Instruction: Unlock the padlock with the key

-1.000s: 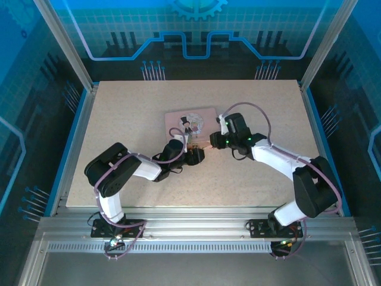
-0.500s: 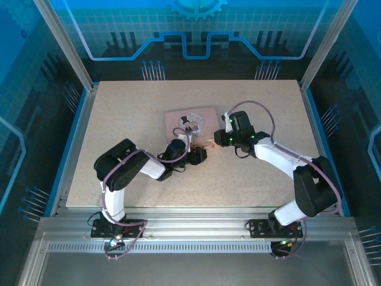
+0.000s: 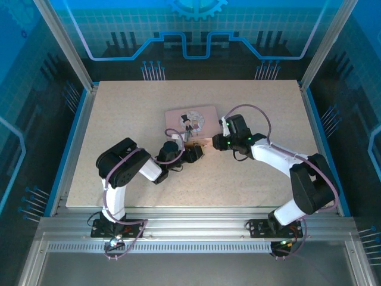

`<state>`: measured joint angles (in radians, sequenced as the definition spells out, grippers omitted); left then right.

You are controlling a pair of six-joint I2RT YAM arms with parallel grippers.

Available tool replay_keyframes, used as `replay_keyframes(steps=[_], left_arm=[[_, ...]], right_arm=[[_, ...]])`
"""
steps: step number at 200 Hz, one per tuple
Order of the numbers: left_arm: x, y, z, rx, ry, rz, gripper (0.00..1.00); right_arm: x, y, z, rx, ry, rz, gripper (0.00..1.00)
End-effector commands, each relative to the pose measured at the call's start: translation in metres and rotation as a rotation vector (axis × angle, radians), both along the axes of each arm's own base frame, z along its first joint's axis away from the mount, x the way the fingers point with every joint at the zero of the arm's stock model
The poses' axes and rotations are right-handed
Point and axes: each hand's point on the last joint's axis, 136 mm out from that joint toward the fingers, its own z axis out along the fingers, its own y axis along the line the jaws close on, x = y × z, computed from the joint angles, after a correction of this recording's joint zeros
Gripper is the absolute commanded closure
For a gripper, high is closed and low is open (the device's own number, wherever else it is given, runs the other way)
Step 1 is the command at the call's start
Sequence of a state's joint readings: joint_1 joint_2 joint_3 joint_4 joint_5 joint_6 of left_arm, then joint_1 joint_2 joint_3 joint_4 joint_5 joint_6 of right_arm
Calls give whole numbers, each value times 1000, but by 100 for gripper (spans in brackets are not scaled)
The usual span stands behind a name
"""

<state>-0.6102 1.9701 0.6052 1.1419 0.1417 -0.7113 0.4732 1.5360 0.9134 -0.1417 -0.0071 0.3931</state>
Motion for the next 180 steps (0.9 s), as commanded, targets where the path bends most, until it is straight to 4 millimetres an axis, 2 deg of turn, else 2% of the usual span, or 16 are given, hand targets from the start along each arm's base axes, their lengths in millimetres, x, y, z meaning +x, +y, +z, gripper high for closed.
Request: replay_keyframes(steps=[1, 45, 96, 111, 180], left_arm=[[0, -2, 11, -49, -35, -22, 63], [5, -12, 8, -92, -20, -48, 62], [12, -13, 2, -101, -12, -27, 62], [14, -13, 2, -113, -11, -25, 69], [5, -6, -7, -90, 47, -36, 91]], right_arm=[[-5, 5, -7, -3, 24, 5, 67], [-3, 3, -7, -18, 24, 0, 67], [-5, 3, -6, -14, 23, 7, 67], [-6, 3, -7, -15, 25, 7, 67], [-7, 3, -8, -8, 26, 7, 67]])
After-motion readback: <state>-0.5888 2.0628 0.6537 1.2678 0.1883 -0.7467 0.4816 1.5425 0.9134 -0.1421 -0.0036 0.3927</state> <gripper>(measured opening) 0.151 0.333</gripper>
